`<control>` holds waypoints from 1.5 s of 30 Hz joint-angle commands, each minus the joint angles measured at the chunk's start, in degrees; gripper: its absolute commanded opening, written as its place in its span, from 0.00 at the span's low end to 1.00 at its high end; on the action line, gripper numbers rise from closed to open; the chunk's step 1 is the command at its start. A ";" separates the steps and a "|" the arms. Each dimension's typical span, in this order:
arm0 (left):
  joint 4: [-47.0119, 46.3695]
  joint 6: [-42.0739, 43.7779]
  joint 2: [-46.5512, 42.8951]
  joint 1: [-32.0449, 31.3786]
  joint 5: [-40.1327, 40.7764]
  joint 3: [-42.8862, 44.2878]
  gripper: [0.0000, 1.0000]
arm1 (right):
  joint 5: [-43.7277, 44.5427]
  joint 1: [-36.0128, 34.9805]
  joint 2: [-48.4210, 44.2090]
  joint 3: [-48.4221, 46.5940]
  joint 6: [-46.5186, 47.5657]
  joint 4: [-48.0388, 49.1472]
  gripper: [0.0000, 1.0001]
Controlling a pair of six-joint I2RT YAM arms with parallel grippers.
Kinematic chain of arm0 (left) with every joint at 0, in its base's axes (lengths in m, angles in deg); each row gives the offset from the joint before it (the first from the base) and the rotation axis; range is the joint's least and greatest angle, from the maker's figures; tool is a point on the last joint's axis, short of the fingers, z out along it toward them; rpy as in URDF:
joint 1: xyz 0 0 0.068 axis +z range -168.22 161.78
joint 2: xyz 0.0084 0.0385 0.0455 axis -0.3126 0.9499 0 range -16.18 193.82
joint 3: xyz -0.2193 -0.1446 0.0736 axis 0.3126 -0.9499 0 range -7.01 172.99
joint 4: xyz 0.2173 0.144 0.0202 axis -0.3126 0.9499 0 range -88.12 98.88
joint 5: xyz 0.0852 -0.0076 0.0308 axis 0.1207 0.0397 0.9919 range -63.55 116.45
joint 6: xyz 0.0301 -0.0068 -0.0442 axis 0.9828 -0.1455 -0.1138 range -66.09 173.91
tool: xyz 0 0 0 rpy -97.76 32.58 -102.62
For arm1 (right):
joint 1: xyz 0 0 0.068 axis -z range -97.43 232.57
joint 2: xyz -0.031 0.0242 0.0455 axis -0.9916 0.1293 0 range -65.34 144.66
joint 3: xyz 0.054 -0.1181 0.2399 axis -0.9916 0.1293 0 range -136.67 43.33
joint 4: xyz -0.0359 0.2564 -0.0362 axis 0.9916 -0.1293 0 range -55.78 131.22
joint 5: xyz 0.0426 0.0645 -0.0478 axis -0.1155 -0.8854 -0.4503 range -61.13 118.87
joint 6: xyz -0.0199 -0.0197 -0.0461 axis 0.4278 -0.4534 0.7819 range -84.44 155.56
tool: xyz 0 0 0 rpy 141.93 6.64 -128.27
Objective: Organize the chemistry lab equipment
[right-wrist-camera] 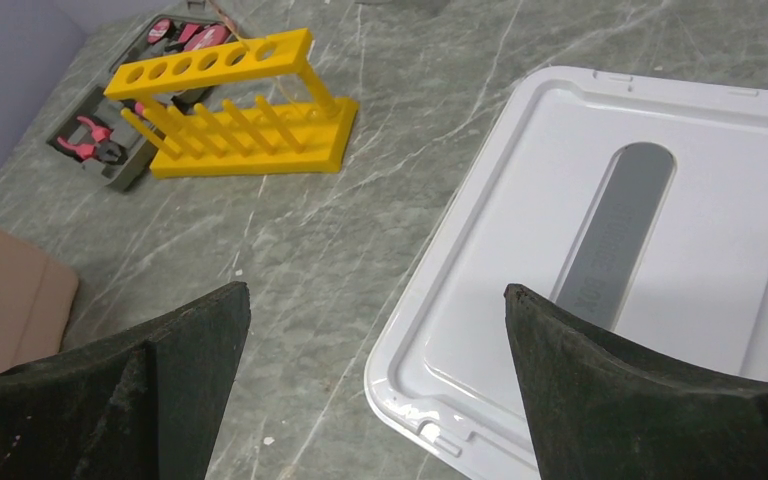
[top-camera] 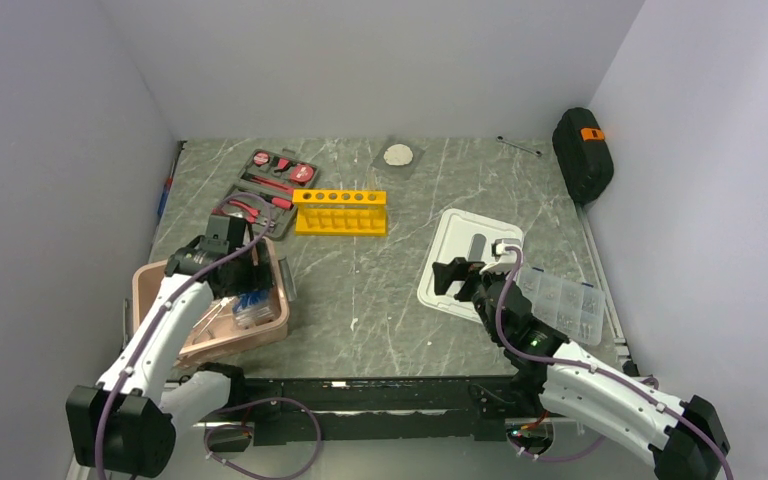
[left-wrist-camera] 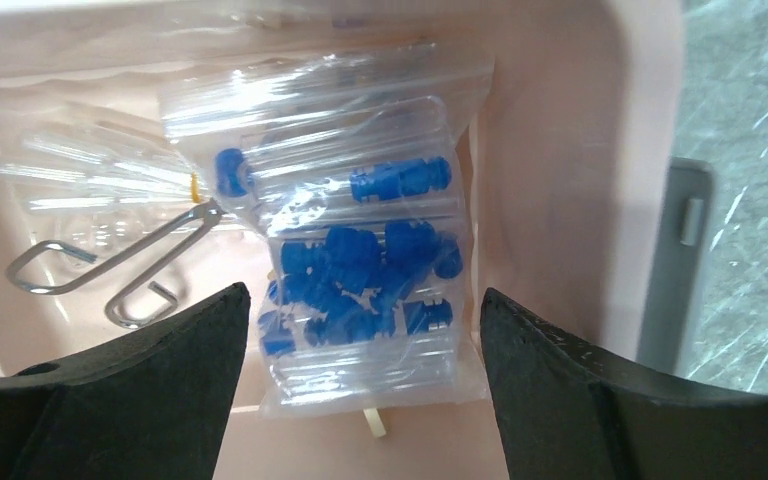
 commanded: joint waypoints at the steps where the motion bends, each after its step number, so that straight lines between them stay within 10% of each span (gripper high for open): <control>1: 3.05 0.51 -4.53 0.11 3.64 5.67 0.86 | -0.34 0.08 0.60 -1.06 -0.32 3.35 1.00; 13: -1.38 -7.00 -6.95 -9.33 -4.86 8.96 0.80 | -0.08 0.04 5.84 -3.38 -2.58 2.51 0.98; 26: -1.90 -7.95 -0.50 -14.14 0.52 6.43 0.42 | 0.32 0.04 4.53 -2.78 -3.23 1.96 0.98; 45: -8.12 -15.03 -0.57 -19.15 -3.02 3.27 0.12 | 1.11 0.07 5.10 -3.13 -3.67 1.26 0.98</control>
